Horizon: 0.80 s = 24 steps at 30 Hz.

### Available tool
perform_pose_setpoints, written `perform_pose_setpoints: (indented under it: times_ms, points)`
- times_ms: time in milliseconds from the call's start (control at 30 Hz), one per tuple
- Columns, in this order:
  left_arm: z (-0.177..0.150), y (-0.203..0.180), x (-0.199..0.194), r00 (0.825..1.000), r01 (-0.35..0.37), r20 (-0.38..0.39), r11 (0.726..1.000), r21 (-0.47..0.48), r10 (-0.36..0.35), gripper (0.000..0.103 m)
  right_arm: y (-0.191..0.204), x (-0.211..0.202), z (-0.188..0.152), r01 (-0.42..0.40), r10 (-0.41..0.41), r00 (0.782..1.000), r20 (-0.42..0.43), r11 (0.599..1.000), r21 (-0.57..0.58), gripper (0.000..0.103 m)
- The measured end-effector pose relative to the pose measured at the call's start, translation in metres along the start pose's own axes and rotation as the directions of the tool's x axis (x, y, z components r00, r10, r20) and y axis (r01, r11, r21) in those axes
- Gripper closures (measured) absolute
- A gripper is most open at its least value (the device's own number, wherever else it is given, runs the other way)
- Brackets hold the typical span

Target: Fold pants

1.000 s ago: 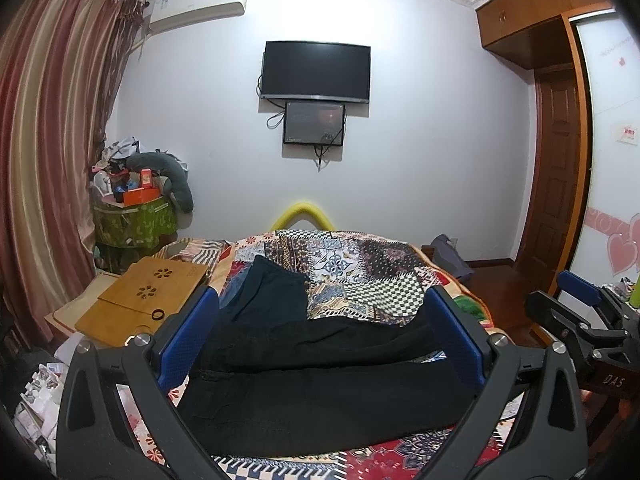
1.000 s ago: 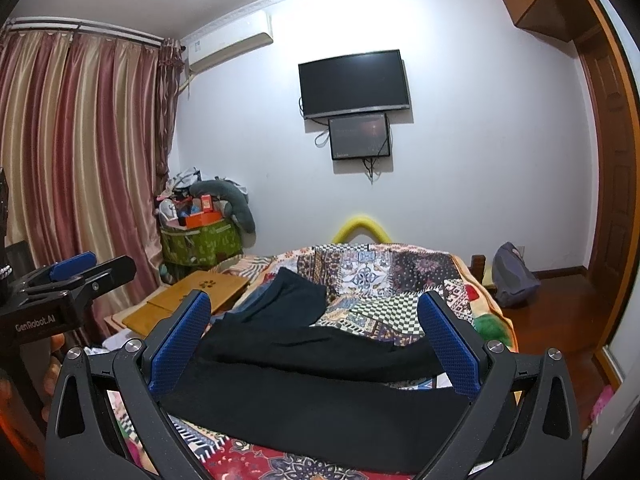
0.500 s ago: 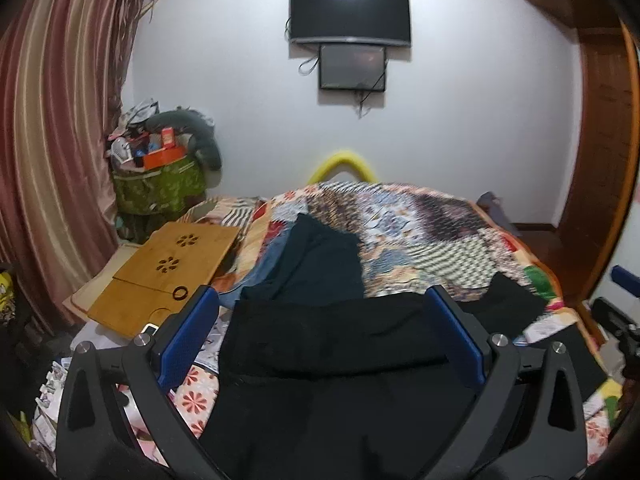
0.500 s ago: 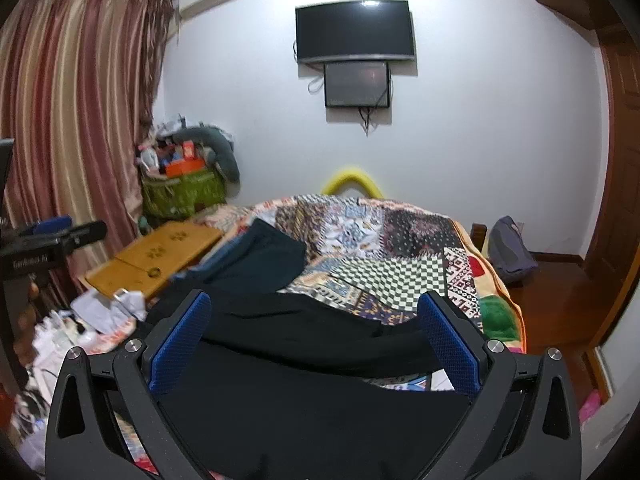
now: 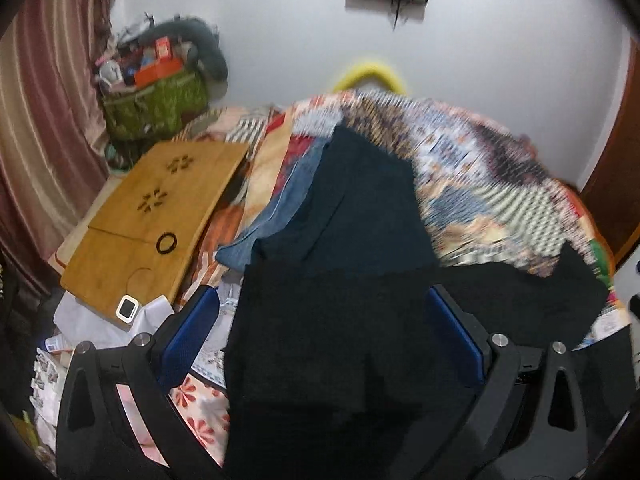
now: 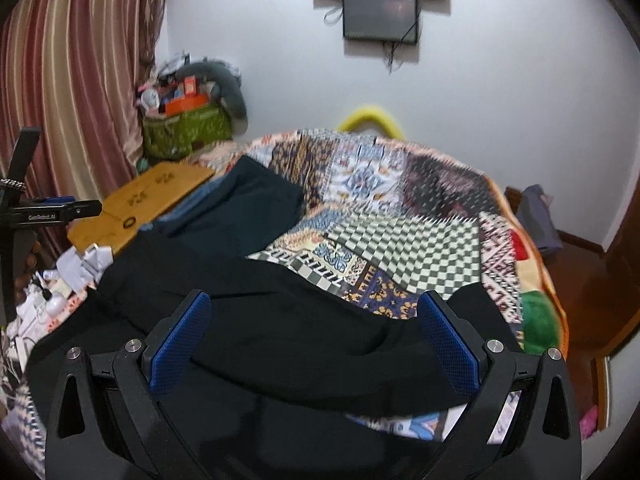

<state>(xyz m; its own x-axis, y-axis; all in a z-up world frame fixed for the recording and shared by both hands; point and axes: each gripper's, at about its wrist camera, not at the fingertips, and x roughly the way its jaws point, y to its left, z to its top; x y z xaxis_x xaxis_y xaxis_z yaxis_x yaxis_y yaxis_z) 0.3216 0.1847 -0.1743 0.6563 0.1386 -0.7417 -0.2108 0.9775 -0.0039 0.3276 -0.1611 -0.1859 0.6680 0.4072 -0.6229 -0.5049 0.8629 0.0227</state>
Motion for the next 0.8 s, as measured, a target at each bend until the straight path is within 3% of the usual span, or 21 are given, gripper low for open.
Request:
perform_pose_setpoints:
  times_ms: [200,367,533,600,667,800]
  points:
    - [-0.006,0.026,0.074,0.995,-0.022,-0.095,1.0,-0.002,0.022,0.0,-0.01,0.056,0.008,-0.053,0.047,0.992,-0.115,0.998,-0.045,0.001]
    - [-0.011,0.038,0.125,0.977,-0.04,-0.211,0.999,0.005,0.04,0.001,-0.018,0.098,0.012,-0.118,0.105,0.973,-0.204,0.992,-0.053,0.005]
    - [-0.008,0.047,0.164,0.949,-0.005,-0.315,1.0,-0.017,0.0,0.025,-0.016,0.127,0.022,-0.169,0.14,0.956,-0.258,0.981,-0.092,0.01]
    - [-0.006,0.05,0.175,0.941,-0.009,-0.339,0.999,-0.036,-0.004,0.029,-0.014,0.139,0.023,-0.188,0.153,0.946,-0.285,0.977,-0.1,0.014]
    - [-0.005,0.053,0.181,0.939,0.015,-0.341,0.998,-0.065,-0.036,0.032,-0.011,0.149,0.023,-0.217,0.177,0.936,-0.306,0.971,-0.103,0.022]
    - [-0.006,0.056,0.185,0.941,0.013,-0.333,0.993,-0.121,-0.053,0.054,-0.004,0.163,0.018,-0.214,0.162,0.931,-0.328,0.968,-0.128,0.024]
